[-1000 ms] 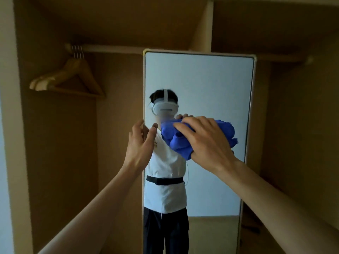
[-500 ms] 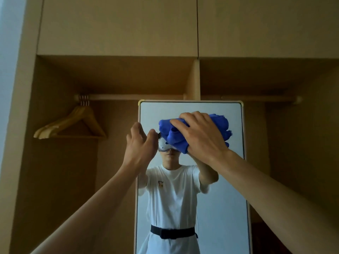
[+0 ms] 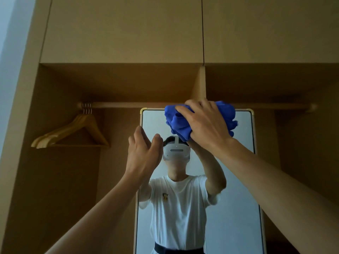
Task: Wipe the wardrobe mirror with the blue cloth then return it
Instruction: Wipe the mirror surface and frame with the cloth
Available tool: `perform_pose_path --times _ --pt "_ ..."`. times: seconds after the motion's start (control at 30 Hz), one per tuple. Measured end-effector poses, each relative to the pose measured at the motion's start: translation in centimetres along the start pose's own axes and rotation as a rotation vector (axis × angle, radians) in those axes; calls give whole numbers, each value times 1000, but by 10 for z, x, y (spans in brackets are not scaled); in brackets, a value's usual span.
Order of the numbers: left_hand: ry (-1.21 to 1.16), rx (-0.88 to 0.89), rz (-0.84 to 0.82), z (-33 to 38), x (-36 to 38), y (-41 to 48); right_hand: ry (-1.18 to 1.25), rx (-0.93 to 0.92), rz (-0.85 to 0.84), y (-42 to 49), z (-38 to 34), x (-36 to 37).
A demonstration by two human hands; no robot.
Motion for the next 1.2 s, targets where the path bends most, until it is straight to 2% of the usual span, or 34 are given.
perform_pose_path --times 0.2,0.53,1.2 --pt "-56 -28 27 -4 -4 -15 91 72 6 -11 -7 4" --pt "-62 -41 30 -26 -9 -56 143 77 2 -63 -46 12" --pt "-88 -235 -11 -95 -20 -175 249 67 -225 -204 -118 12"
Point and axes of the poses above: each hand's wrist, its own y-axis towards the middle knuckle, its own x-axis out of the palm, z = x × y, the point moved 4 cm from there along y, towards the middle knuckle, and after that the axes turned 7 degrees about -y, right-handed, at the moved point
